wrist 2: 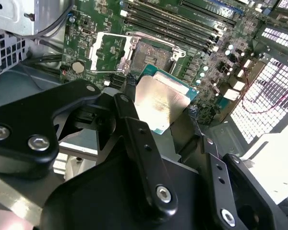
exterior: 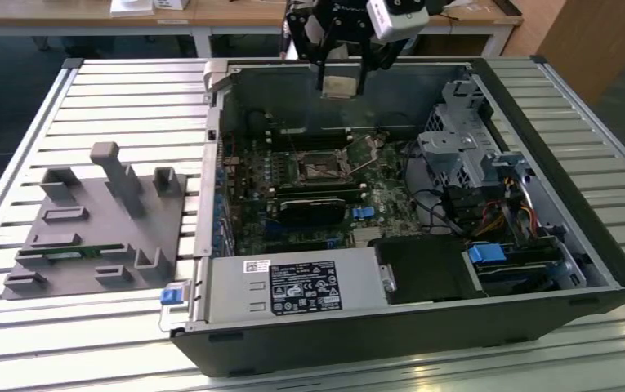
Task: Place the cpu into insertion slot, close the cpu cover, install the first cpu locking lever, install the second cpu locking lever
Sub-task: 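Place the cpu into insertion slot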
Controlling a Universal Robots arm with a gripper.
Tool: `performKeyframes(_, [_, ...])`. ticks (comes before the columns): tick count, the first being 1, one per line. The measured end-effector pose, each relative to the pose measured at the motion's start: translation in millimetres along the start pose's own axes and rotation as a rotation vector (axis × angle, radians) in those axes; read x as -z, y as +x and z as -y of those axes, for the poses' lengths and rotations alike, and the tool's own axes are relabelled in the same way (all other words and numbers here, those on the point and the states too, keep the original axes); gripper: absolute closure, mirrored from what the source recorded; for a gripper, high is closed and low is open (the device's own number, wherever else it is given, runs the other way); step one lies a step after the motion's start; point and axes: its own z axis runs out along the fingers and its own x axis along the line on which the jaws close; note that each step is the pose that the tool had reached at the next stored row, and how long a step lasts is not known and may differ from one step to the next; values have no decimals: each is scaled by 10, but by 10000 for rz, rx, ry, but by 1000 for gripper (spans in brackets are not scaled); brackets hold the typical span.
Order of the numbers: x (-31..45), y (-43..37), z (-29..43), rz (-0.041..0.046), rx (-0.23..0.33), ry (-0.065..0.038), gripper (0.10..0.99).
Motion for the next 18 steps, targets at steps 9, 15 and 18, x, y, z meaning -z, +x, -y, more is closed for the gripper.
performKeyframes(9, [-13, 7, 1, 69, -482, 151, 549])
performKeyframes(15, [-24, 14, 3, 113, -877, 227, 549])
performKeyframes(18, [-30, 19, 5, 136, -1049, 271, 549])
